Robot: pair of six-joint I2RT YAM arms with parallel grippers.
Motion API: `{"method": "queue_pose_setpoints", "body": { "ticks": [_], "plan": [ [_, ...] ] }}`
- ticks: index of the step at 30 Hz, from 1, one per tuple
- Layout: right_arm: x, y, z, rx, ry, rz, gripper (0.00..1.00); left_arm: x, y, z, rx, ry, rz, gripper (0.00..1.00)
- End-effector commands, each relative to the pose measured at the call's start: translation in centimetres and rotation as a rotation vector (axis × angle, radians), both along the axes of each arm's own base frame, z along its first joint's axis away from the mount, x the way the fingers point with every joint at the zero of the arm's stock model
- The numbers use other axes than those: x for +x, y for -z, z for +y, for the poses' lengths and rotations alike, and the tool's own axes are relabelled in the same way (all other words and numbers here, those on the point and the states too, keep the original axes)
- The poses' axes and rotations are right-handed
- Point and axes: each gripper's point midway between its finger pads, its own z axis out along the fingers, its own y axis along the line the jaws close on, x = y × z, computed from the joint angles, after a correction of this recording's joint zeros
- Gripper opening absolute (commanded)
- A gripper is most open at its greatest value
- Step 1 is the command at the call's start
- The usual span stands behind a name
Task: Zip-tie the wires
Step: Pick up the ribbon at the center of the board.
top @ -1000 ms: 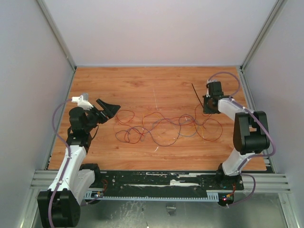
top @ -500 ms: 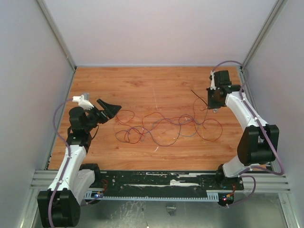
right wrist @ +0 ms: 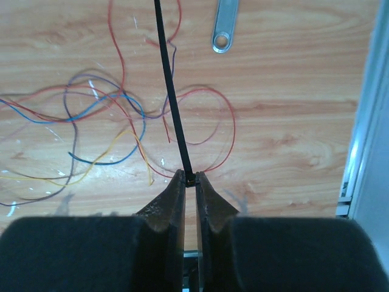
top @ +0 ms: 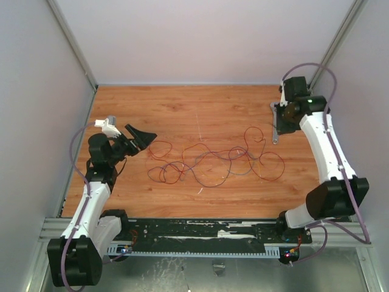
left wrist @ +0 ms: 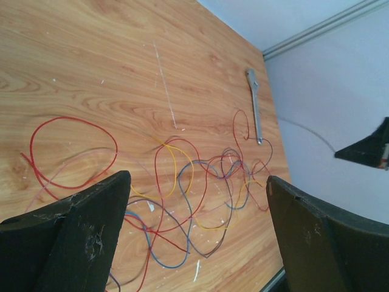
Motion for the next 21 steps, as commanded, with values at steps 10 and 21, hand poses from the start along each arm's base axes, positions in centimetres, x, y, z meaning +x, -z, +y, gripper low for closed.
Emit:
{"method": "queue_pose_setpoints", "body": {
  "ticks": [10, 21],
  "plan": [
    [0.5, -12.4, 1.1, 0.091, -0.018, -0.392, 0.00, -0.3, -4.7, -2.3, -0.127, 0.106, -0.105, 0.98],
    [3.0, -12.2, 11.1, 0.428, -0.309, -0.737, 0.00, 0.8, -10.8, -9.4, -0.221, 0.271, -0.209, 0.98]
  ]
}}
